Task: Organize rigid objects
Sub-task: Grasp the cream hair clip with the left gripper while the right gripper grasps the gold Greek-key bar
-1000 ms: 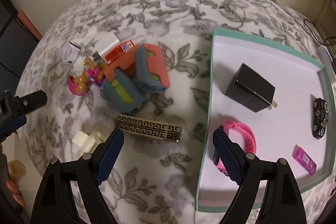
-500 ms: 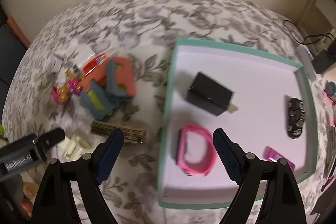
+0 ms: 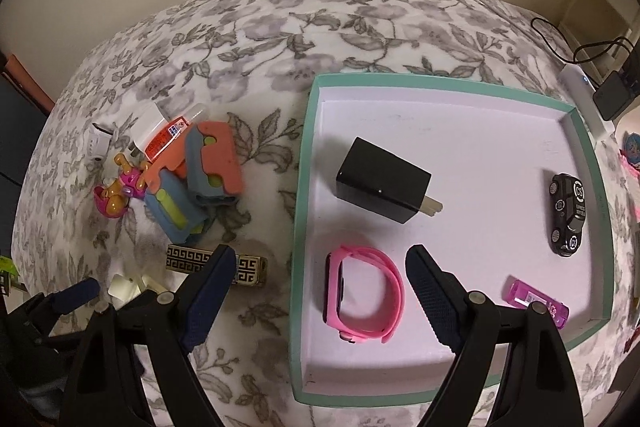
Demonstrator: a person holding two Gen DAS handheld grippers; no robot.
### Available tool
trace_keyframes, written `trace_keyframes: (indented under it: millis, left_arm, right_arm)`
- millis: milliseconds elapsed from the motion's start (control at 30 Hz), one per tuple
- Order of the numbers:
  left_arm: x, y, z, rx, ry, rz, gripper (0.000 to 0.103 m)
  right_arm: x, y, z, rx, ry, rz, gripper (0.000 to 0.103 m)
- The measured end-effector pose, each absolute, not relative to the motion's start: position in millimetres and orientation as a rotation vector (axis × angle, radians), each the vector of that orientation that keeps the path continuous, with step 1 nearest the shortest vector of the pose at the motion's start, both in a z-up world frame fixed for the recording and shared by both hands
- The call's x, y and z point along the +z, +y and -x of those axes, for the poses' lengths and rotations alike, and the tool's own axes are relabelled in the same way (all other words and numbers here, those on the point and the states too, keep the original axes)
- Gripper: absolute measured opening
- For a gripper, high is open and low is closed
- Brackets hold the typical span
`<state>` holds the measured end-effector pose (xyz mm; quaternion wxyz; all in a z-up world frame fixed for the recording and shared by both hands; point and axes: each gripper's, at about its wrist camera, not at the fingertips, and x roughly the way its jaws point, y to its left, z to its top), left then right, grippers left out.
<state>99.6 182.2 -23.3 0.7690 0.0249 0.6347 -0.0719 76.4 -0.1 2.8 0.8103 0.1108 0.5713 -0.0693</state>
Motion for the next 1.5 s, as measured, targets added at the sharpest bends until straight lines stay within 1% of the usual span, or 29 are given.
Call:
trace_keyframes:
  millis: [67,167,200,333,733,833,933,1100,1500]
  left_arm:
    - [-26,177,-98,-0.174,1.388,-0.068,0.077]
    - [-27,171,-97,-0.192,1.388,-0.08,0.063]
    - [-26,171,-97,-0.199,1.387,-0.076,0.061]
    - [-28,170,-101,-0.21,1.386,-0.064,0.06]
    - [-22,246,-113,0.006,1.339,0.062,0.06]
    - [-23,259,-116,0.034,1.336,0.087,0.06]
    - [-26,266,-117,0.046,1.34,0.123,0.06]
    - [-29,269,-118,0.046,1.339,0.13,0.06]
    - [-43,263,-125,0.041,1.373,0.147,0.06]
  right_arm:
    - [2,0,-77,-0.143,1.222,-0.244,0.087]
    - [2,1,-79,-0.138,1.223,-0.254,0.087]
    - [1,2,-79,-0.135,1.223,-0.256,0.087]
    - [2,7,-82,-0.112,1.222,-0.258,0.087]
    - [-3,47,-89,0.01,1.227,-0.247,0.087]
    - [-5,59,-89,-0.019,1.224,-0.181,0.087]
    - [-3,63,-90,-0.013,1.213,-0.182,0.087]
    - [-1,73,-91,0.012,1.207,-0.171,0.087]
    - [-36,79,-100,-0.014,1.279,-0.185,0.087]
